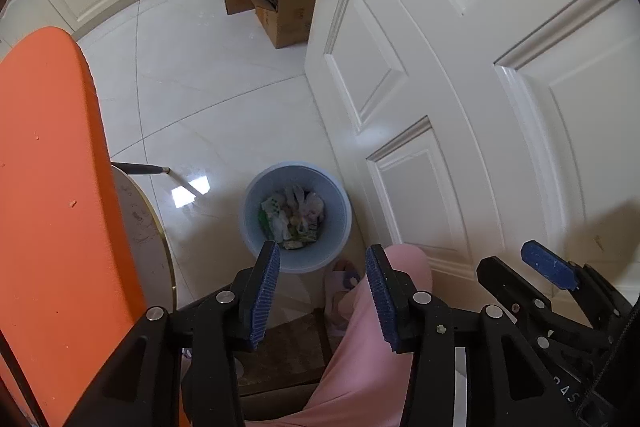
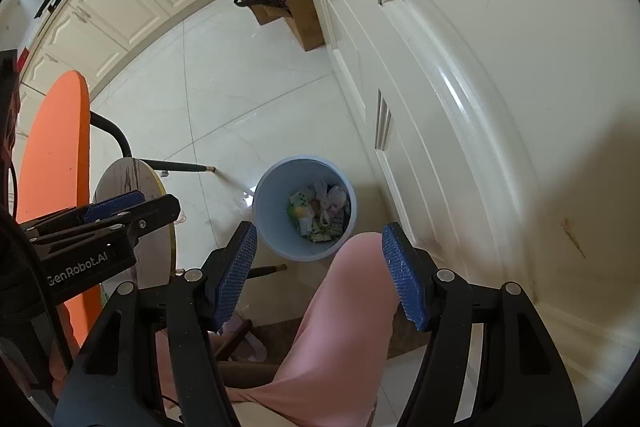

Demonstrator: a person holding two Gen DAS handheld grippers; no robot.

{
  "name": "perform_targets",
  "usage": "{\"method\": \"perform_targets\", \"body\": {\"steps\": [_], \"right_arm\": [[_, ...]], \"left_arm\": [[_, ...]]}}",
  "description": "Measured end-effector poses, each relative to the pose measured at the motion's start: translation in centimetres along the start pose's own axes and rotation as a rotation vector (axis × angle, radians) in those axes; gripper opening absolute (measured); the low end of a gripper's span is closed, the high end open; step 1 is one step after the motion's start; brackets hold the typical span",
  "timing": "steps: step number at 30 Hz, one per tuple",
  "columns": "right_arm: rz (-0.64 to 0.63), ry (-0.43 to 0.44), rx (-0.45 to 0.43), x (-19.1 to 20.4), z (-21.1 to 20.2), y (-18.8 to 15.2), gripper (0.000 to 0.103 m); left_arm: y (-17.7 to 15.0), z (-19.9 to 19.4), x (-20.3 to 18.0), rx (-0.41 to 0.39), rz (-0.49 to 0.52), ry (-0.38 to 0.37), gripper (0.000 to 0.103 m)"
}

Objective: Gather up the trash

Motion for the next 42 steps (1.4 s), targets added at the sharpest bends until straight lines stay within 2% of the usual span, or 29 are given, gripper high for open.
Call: {"method": "perform_targets", "body": {"steps": [8,14,16,17,18,20,24,30,33,37,42], "right_arm": [[0.003,0.014,-0.033,0.1,-0.9,-0.1,0.066],[-0.045,0.045,-0.082,1.5,-2.7,-0.7,0.067],[-0.07,0.049,-0.109,2.3,-3.6,-1.0,0.072],[-0.085,0.05,-0.125,2.7,-4.1,-1.1,0.08],[-0.101,0.053,-0.145,3.1,-4.7,-1.2,0.081],[-0.133,0.054,-0.195,4.1,-6.1,-1.5,0.081],[-0.231,0.079,-0.302,6.7,-9.4,-2.6,0.081],[-0.373,0.149,-0.398,11.0,-13.1,-5.3,0.084],[-0.438,0.193,-0.449,12.8,-15.2,-6.8,0.091],[-0.516,0.253,-0.499,15.0,-17.8,-8.7,0.094],[-0.567,0.297,-0.559,16.0,-20.7,-10.3,0.095]], "left_arm": [[-1.5,-1.6,0.9,-0.041,-0.048,0.058,0.045],[-3.5,-4.1,0.9,-0.109,-0.084,0.121,0.046],[-4.6,-5.2,0.8,-0.139,-0.102,0.15,0.046],[-5.2,-5.6,0.7,-0.151,-0.11,0.16,0.046],[-5.7,-6.1,0.7,-0.164,-0.12,0.169,0.046],[-7.1,-7.4,0.5,-0.202,-0.154,0.184,0.046],[-10.8,-10.4,0.4,-0.274,-0.219,0.273,0.047],[-16.7,-14.9,-0.5,-0.388,-0.34,0.372,0.053],[-19.3,-16.7,-1.5,-0.44,-0.401,0.411,0.053],[-23.1,-18.9,-3.1,-0.503,-0.476,0.486,0.056],[-27.4,-21.6,-7.1,-0.588,-0.548,0.562,0.061]]}}
Point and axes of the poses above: each gripper's, at about its wrist camera, not at the fingertips, and z roughly the way its jaws point, x to its left, y to its top, the point moved 7 cm from there along z, roughly the way its jaws point, and after that the axes turned 10 degrees about z, right-handed, at the moved point
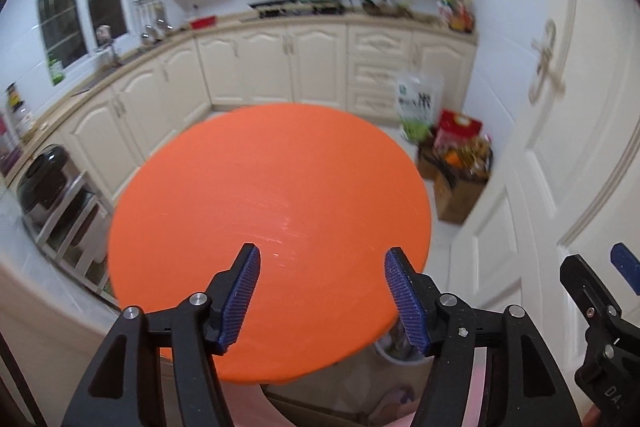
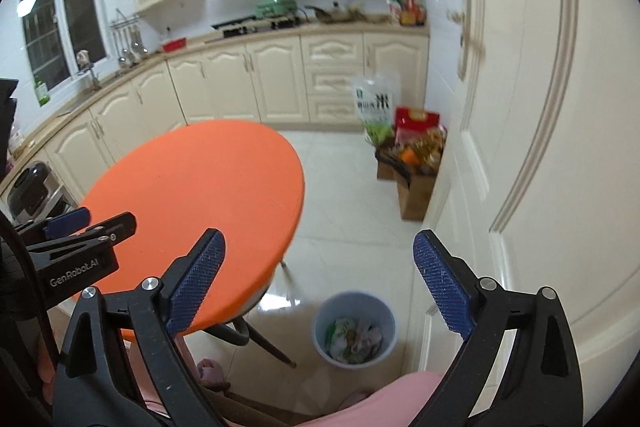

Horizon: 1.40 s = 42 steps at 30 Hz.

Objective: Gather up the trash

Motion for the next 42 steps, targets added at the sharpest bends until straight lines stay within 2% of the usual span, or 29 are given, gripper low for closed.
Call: {"method": "perform_targets", "body": {"steps": [2,4,5,9,14,24,33,42], "right_arm": [[-0.007,0.007,-0.022,0.3,-1.0,0.0,0.095],[-0.02,0.0,-0.047,0.7,-2.0,0.1,0.097],[-0.031,-0.001,-0.057,0.8,-2.3,0.2,0.103],[-0.062,-0.003,-0.098,1.1,-3.7,0.2,0.103],[-0.07,0.019,-0.12,1.2,-4.9,0.8,0.103],[-0.073,0.041,-0.174,1.1,-6.9,1.3,0.103],[-0.054,0.072,-0.223,0.8,-8.2,0.8,0.103],[-0.036,0.085,-0.249,0.2,-8.6,0.8,0.103]], "left_arm": [[-1.4,-2.2,-0.1,-0.037,-0.021,0.044,0.065],[-2.1,-3.9,-0.3,-0.068,-0.04,0.072,0.078],[-2.6,-4.9,-0.4,-0.088,-0.052,0.085,0.08],[-5.2,-8.4,-1.4,-0.143,-0.087,0.143,0.08],[-8.2,-11.1,-3.9,-0.175,-0.089,0.137,0.082],[-13.3,-15.8,-5.2,-0.265,-0.082,0.143,0.086],[-15.2,-16.0,-5.0,-0.329,-0.104,0.183,0.09],[-15.3,-14.7,-6.2,-0.341,-0.111,0.192,0.09]]}}
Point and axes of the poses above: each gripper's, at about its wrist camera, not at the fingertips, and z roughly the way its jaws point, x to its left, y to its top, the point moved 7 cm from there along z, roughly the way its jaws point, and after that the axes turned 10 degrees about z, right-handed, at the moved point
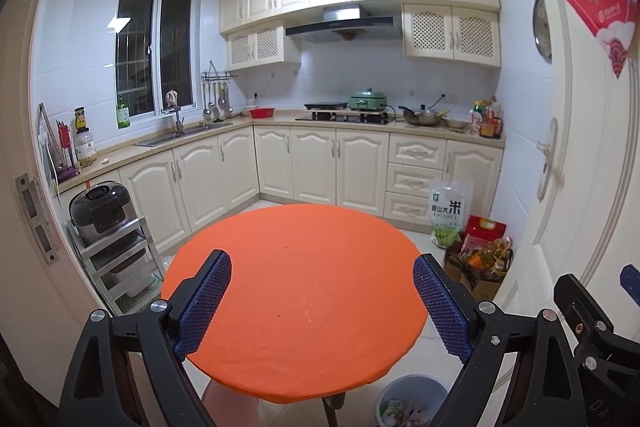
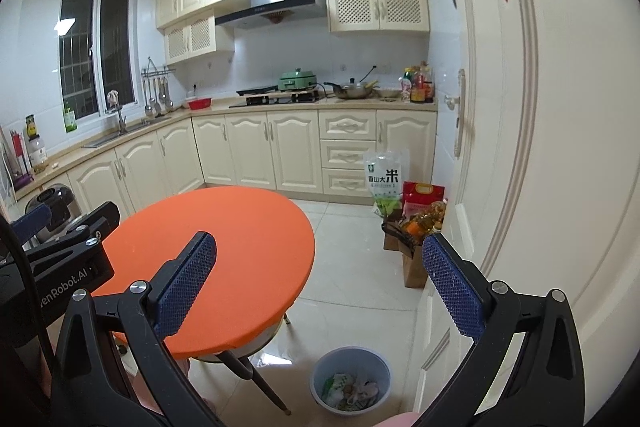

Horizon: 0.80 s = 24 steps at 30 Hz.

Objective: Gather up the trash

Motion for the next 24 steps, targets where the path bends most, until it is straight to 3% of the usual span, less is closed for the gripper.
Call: {"method": "perform_targets", "body": {"steps": [24], "right_arm": [[0.003,0.002,-0.011,-0.2,0.5,0.0,0.103]], "left_arm": [[0.3,3.2,-1.1,-0.007,-0.015,0.009,0.09]]}}
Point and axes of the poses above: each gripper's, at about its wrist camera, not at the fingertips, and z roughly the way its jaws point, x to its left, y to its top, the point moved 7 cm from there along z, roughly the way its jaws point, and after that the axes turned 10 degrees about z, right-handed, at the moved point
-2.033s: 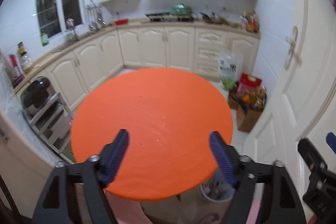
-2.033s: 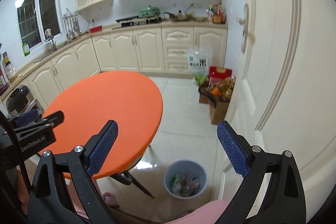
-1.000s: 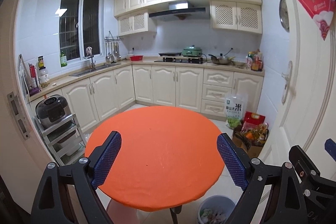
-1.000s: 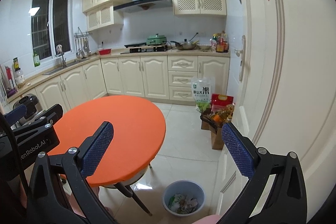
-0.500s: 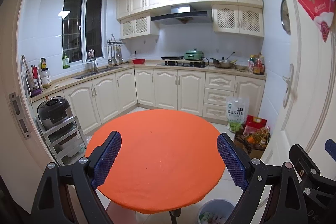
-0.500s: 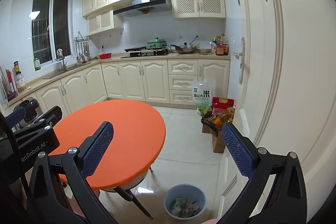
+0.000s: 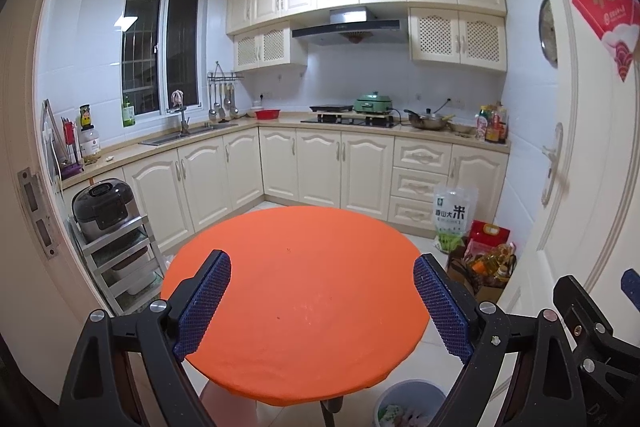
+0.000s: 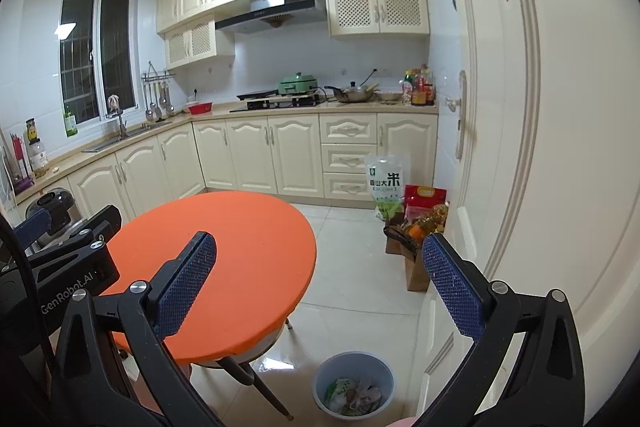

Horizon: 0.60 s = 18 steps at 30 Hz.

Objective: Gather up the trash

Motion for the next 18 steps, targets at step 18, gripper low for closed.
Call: {"method": "perform_targets", "body": {"steps": [18], "right_arm": [[0.007,-0.001,0.006,0.11,-0.02,-0.27,0.103]], "left_arm": [[-1.14,0.84,-0.98,0.017,0.007,-0.006,0.09]]}}
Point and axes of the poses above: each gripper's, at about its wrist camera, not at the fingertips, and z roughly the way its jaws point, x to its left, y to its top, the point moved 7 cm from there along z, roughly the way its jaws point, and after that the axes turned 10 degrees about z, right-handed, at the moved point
